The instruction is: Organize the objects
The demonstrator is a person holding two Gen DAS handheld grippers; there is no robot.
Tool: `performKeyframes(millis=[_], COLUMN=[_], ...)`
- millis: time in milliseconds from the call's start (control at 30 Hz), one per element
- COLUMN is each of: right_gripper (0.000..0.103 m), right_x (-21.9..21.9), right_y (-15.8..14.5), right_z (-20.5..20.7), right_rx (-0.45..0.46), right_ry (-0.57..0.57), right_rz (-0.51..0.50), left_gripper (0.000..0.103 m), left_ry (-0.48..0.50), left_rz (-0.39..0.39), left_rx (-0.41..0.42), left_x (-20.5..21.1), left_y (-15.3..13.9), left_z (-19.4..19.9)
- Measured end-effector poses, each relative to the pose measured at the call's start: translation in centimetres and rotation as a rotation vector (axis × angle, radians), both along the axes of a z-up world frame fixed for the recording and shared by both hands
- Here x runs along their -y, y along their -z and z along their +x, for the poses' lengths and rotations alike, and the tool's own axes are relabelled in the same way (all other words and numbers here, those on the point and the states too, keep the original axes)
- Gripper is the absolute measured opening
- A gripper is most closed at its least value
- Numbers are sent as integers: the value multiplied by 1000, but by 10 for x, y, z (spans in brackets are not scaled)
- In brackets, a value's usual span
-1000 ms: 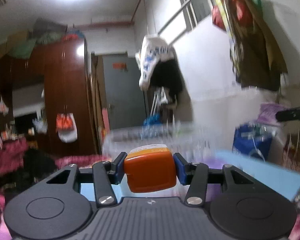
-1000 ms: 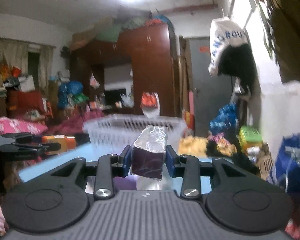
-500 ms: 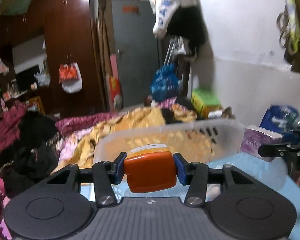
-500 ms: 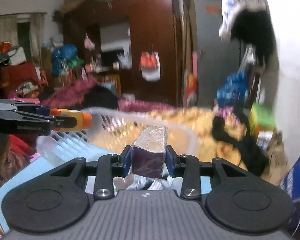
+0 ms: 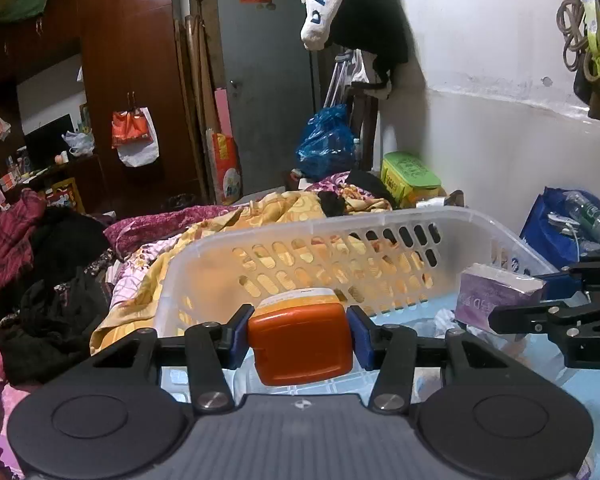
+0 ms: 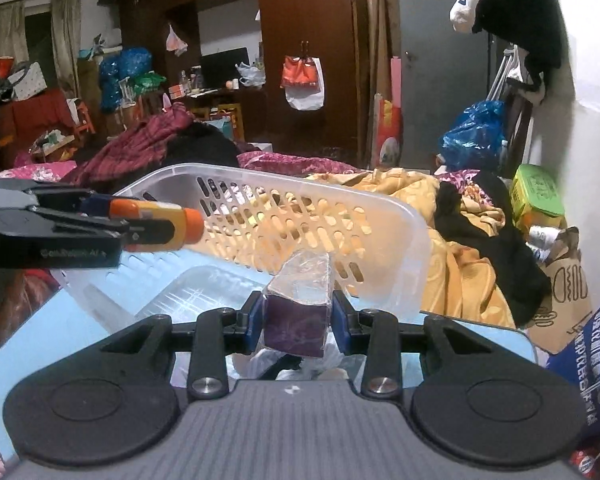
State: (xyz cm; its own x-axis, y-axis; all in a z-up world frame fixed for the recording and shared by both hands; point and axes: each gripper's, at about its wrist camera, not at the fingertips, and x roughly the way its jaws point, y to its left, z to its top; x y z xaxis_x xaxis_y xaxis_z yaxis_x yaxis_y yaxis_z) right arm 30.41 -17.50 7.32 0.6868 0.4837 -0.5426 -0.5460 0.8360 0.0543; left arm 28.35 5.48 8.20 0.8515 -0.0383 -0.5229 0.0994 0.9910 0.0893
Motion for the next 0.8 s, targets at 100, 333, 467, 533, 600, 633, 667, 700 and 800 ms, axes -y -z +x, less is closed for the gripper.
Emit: performKeyframes(millis=[100,333,467,533,600,633,667,700,800], right_gripper=[46,103,103,103,103,103,103,102,97], right_x=[-1,36,79,96,110,115,117,117,110], right_y=[-1,-19,2,25,50,63,71,79,88], right_z=[0,-51,-99,-113,-116,-115,-114,-112,-106], right_rx=[15,160,183,148,55,-1,-32,-46,-42], right_ry=[5,20,37,69,83,83,69,51,35], right_rz=[-6,121,197,209,221,237,249,261,234], left_gripper=[56,88,90,90,90,90,90,90,90], left_ry=[16,45,74,86,111,117,121,126,133], left_rz=[9,-28,-88,-107,-105,-95,-82,-64,-60], left_rx=[45,224,219,185,148,133,120,104,71], left_x=[0,-12,-31,-37,-37,-36,-34,-32,-32], left_y=[1,-7,13,31,50,57,64,70,82], left_z=[-6,-80,-131,-144,-149,-151,-150,-148,-142])
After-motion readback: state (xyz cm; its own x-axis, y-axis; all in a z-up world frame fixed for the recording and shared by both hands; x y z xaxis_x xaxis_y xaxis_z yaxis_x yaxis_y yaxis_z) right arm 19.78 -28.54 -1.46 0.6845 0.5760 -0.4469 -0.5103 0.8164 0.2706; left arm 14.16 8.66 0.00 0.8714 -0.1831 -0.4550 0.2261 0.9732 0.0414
